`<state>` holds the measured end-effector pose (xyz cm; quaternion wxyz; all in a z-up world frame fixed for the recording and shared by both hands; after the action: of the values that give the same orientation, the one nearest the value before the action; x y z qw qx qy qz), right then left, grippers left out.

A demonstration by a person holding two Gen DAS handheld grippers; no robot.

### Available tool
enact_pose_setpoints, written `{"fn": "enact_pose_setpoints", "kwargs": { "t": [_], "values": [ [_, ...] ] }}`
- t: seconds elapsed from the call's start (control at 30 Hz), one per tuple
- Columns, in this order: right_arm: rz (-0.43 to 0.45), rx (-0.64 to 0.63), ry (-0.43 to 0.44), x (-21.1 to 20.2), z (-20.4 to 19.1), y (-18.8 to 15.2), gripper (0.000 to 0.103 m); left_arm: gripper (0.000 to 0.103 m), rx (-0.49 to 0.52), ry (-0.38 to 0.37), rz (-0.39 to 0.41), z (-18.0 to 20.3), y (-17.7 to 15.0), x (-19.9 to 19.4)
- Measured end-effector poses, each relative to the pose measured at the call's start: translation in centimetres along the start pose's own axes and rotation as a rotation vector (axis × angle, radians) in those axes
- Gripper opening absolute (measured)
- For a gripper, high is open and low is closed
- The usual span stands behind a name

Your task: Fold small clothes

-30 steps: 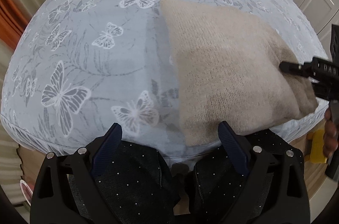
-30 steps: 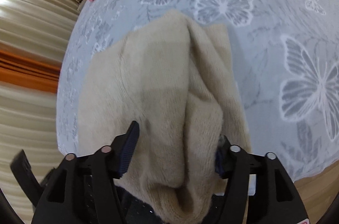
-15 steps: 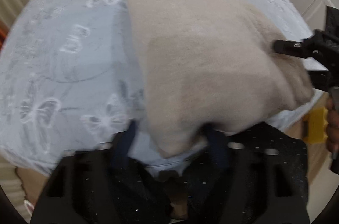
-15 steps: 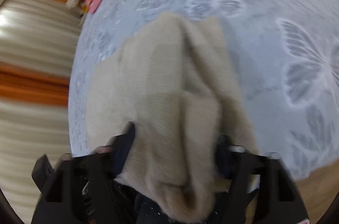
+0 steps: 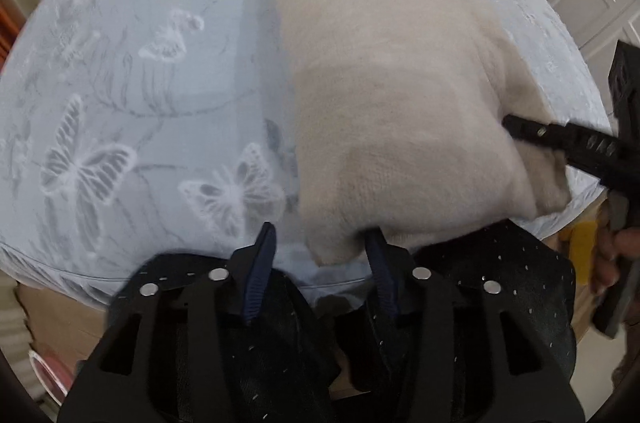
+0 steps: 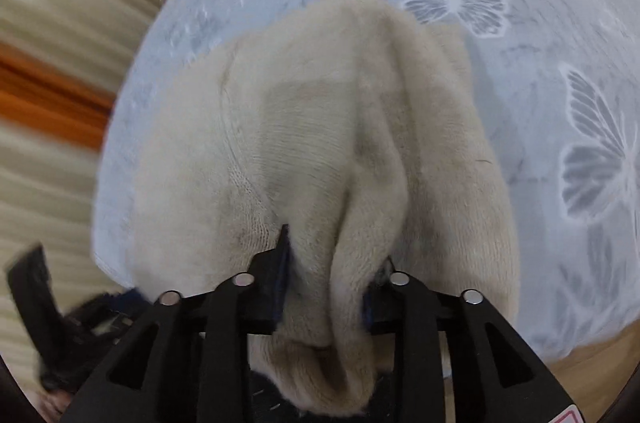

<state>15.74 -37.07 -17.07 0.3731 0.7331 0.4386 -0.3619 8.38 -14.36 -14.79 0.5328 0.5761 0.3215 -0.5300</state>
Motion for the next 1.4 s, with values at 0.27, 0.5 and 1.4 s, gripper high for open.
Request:
{"fn": "enact_pose_setpoints", "kwargs": {
  "t": [0.27, 0.5, 1.4],
  "values": [
    [0.055, 0.019, -0.031, -3.6, 0.4, 2.9, 0.055, 0.082, 0.073, 0.053, 0.148, 1.1, 2.5, -4.8],
    [0.002, 0.035, 0.0, -0.1, -0.8, 4.2, 0.073, 0.083, 0.084, 0.068, 0.156, 2.0, 3.5, -5.0],
    [-0.038, 0.012, 0.043, 0.1, -0.1, -0.5, 0.024, 0.089, -0.013, 0.026, 0.067, 0.6, 2.6, -2.3]
  ]
}}
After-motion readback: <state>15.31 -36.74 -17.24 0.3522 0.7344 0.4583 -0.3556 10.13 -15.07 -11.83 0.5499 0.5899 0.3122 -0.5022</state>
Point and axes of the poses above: each gripper's, at about its wrist camera, not at the fingertips, and x roughly the way its jaws point, z to its right, y to its top, the point moved 6 cm from there along x, roughly the way its jaws point, and after that the axes turned 3 degrees about -x, right-handed, at the moved point
